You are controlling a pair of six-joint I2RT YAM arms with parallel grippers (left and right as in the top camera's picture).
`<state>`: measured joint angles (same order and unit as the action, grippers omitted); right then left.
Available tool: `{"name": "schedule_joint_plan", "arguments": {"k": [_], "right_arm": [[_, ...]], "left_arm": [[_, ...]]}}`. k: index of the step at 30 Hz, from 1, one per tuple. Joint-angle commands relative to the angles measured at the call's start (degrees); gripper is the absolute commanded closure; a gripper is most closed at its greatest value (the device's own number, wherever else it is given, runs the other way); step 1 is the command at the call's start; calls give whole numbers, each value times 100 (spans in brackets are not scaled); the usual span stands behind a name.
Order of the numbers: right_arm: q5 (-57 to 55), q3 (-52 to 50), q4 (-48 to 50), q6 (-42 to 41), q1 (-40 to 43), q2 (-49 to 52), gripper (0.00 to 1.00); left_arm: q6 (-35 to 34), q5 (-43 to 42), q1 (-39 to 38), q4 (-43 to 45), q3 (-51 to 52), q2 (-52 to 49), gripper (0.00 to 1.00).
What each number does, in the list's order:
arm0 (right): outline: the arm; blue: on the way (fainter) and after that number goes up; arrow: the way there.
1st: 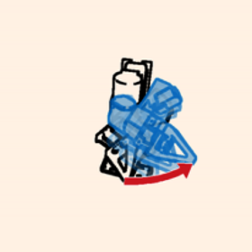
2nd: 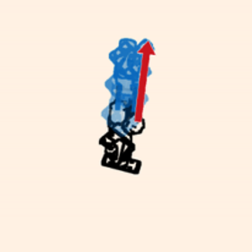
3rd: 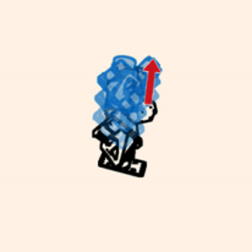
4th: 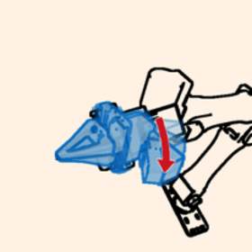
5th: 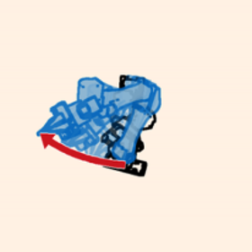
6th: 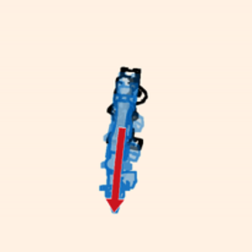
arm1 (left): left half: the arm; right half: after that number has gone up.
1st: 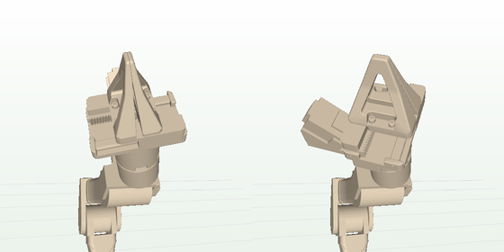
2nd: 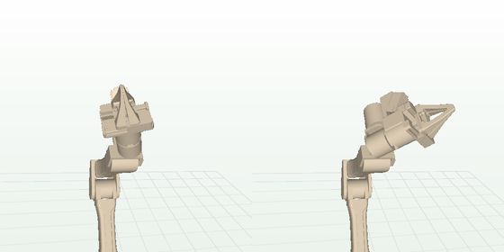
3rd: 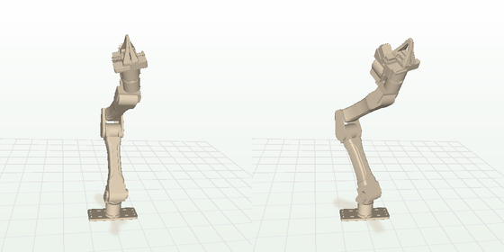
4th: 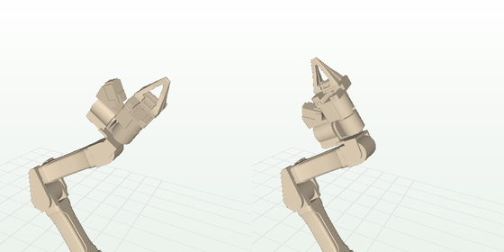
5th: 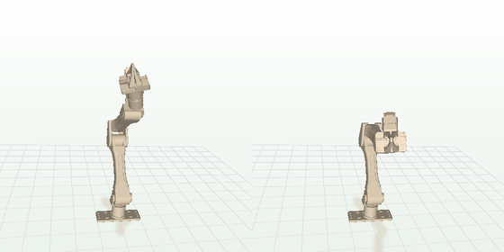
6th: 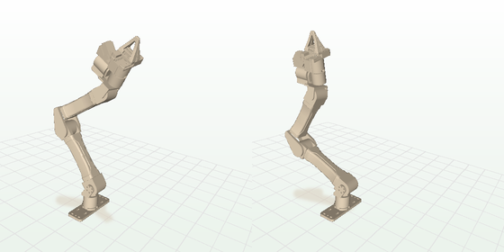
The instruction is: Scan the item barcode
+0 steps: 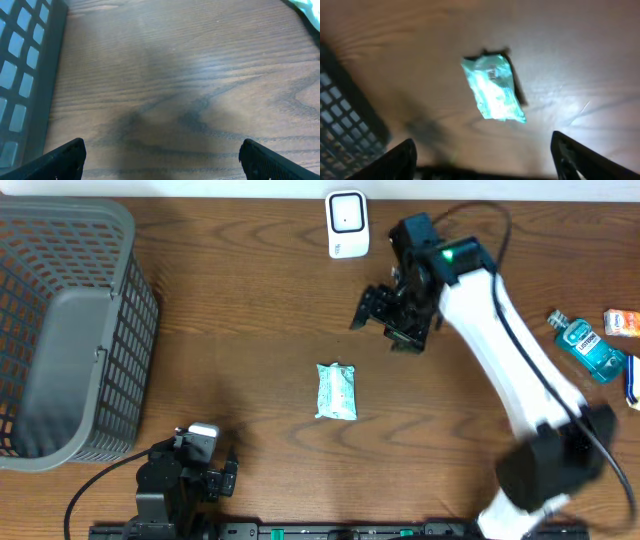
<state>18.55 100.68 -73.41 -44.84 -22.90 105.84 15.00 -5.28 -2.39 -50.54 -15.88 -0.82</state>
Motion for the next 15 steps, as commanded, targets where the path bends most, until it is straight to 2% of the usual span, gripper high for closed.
{"name": "schedule_joint_plan", "arguments": {"k": [1,2,4,5,6,7,9,10,15], "right_arm": [[-1886,24,133,164,-938,-474,30],[-2225,24,181,162,-1182,-507,37],[-2907,24,339,164,-1593,-507,43],[-3268,24,444,164,-1740,-492,55],[-3700,24,553,164,-1886,-457,74],[-4063,24,601,166,-1989,-439,85],[-4516,24,535,166,-2138,-372,91],[-4623,13,511,164,-2203,-330,91],[-4645,-240,968,160,-2234,-46,99]], "left_arm": [[-9,-11,20,-168,81,20,2],[-9,-11,20,-168,81,20,2],[-9,-11,20,-168,81,20,2],[-9,-11,20,-168,81,20,2],[-9,-11,20,-168,81,20,2],[-9,-11,20,-168,81,20,2],[-9,-11,20,-168,81,20,2],[-9,-11,20,-168,81,20,2],[-9,-11,20,-168,81,20,2]]}}
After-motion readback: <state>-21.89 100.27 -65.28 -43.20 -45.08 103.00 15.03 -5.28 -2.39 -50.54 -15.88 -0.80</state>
